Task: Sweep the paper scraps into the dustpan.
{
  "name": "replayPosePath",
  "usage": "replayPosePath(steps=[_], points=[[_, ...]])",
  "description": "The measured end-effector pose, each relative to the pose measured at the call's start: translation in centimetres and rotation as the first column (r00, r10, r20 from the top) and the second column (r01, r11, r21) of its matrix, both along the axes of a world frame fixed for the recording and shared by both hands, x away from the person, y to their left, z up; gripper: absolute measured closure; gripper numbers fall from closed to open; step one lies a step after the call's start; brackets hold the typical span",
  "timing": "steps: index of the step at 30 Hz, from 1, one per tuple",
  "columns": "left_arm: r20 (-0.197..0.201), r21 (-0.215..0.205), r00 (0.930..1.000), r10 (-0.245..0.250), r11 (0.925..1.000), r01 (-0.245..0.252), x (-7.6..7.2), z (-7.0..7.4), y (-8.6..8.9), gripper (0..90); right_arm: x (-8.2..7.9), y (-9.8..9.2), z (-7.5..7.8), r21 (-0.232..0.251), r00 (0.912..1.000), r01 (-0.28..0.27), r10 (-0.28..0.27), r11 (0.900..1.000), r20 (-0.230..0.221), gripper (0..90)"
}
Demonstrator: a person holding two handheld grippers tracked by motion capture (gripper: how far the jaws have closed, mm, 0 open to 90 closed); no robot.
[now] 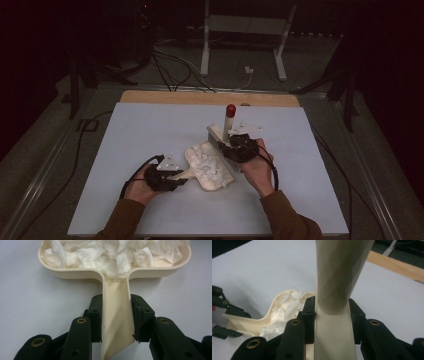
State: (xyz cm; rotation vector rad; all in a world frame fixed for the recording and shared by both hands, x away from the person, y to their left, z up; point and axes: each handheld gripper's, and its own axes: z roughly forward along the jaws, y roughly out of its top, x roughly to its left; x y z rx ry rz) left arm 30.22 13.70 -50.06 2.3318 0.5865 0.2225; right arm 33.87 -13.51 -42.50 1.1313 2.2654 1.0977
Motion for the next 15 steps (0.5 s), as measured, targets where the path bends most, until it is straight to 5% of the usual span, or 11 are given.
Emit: replayPosePath(steps=[15], points=[[0.016,-0.016,0.9982,0.058,0.9982,-0.058,-0.2,0.6,1.1,66.2,0.8,-2.5,0.0,0.021,1.0000,0.004,-0.004,1.000,0.003,66.7]])
